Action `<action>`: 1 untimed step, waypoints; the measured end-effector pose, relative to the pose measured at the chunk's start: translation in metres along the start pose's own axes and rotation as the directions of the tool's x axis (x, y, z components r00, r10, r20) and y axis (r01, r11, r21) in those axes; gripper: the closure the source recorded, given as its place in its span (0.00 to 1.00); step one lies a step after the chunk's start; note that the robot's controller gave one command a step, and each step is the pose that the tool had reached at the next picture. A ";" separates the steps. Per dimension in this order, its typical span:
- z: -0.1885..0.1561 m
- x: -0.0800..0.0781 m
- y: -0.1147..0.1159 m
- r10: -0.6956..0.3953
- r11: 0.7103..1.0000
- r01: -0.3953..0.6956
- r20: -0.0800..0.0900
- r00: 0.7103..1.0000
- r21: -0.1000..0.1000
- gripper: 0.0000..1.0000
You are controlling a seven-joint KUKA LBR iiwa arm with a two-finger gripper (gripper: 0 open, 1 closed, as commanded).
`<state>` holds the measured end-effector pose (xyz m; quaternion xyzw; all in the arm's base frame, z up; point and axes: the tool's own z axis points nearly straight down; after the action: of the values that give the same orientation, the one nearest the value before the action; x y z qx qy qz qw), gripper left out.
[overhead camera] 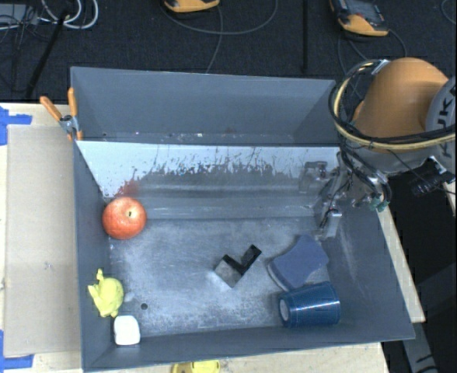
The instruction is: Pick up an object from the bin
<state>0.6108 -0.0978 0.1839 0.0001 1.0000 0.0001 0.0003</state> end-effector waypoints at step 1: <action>0.044 0.008 0.040 -0.193 0.981 0.193 0.007 0.981 0.004 0.00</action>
Offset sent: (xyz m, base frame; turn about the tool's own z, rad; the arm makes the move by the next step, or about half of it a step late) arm -0.0141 0.0928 -0.0320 -0.3204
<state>0.6031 -0.0573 0.1402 -0.0971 0.9953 -0.0015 0.0037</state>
